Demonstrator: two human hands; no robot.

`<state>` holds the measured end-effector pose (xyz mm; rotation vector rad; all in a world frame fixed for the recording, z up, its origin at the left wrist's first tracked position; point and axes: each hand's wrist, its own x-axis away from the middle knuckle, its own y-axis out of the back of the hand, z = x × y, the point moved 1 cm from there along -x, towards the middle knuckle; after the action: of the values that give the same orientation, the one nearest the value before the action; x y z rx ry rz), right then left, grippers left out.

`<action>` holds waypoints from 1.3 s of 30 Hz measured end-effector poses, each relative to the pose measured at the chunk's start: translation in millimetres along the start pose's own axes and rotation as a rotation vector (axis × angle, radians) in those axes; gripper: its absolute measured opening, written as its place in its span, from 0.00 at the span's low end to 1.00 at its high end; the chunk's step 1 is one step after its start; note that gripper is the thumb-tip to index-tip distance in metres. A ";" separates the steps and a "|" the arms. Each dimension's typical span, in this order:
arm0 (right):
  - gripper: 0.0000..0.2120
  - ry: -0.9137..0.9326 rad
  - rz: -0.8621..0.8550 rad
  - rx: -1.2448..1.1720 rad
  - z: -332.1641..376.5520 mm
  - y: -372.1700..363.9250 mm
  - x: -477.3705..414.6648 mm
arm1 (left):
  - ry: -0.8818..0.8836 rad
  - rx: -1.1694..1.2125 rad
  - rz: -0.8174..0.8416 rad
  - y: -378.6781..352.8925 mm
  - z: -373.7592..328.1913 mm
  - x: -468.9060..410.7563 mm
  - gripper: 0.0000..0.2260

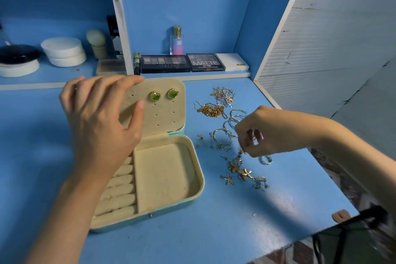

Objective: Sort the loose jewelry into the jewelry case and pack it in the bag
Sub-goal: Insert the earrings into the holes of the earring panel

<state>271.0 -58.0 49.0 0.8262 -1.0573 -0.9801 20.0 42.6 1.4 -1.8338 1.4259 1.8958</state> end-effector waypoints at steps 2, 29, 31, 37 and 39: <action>0.08 0.057 -0.101 -0.152 8.6 6.6 -2.4 | 0.000 0.003 0.001 0.0 0.6 0.1 0.12; 0.07 0.276 -0.985 -0.269 112.7 -36.8 -86.2 | 0.108 0.179 -0.042 0.4 9.3 0.5 0.15; 0.06 0.230 -0.996 -0.274 113.7 -35.0 -86.4 | 0.113 0.180 -0.043 0.0 8.5 0.5 0.15; 0.06 0.203 -0.975 -0.319 116.2 -31.1 -87.1 | 0.115 0.167 -0.050 0.0 8.5 0.8 0.16; 0.07 0.174 -0.974 -0.343 115.8 -30.4 -87.6 | 0.118 0.163 -0.049 0.0 8.7 0.6 0.16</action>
<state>137.5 3.1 27.5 1.1278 -0.2649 -1.7981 13.7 48.2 -0.7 -1.9119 1.5071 1.6212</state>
